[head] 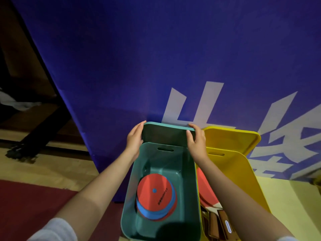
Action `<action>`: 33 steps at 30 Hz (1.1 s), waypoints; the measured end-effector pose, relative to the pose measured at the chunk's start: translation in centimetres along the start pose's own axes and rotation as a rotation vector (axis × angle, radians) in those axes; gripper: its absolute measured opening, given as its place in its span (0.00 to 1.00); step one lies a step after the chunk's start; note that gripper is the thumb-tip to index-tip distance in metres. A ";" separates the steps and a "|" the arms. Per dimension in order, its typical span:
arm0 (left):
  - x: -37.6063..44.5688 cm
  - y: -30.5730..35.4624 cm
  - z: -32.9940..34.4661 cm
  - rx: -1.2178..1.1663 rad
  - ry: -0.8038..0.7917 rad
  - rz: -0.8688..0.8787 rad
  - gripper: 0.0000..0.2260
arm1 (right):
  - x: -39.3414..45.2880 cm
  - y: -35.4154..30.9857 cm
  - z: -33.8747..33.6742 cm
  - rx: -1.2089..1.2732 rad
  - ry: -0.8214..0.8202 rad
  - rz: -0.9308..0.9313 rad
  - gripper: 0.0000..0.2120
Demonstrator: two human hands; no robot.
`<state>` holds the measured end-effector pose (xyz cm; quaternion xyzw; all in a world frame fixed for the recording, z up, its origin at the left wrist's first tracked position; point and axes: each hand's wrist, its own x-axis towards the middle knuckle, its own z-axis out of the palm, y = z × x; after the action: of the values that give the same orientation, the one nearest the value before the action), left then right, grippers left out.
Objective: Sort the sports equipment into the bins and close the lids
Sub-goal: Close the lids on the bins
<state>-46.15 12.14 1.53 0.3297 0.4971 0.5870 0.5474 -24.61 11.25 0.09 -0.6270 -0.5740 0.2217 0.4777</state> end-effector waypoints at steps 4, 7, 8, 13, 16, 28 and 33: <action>-1.1 3.5 0.9 0.072 -0.017 0.107 0.12 | 0.8 -2.7 -1.6 0.130 0.003 -0.015 0.13; -2.6 6.5 1.6 0.114 -0.038 0.176 0.11 | 0.9 -5.4 -3.5 0.183 0.009 -0.049 0.13; -3.2 7.4 1.8 0.110 -0.042 0.196 0.10 | 0.8 -6.3 -4.1 0.187 0.012 -0.059 0.13; -7.4 11.1 1.9 0.073 -0.069 0.331 0.09 | -1.0 -10.6 -7.8 0.235 0.066 -0.135 0.12; -10.2 11.8 1.5 0.045 -0.067 0.377 0.08 | -4.0 -11.9 -9.9 0.335 0.089 -0.165 0.11; -16.5 2.1 -5.8 0.112 0.023 -0.164 0.28 | -17.1 -3.7 -6.2 0.555 -0.152 0.506 0.23; -19.0 -3.6 -8.9 0.427 -0.017 -0.133 0.28 | -21.3 -0.7 -6.1 0.052 -0.218 0.334 0.24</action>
<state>-49.87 -8.62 -1.46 0.4096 0.6262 0.4280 0.5069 -25.08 -10.79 -2.35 -0.6733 -0.5043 0.3791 0.3855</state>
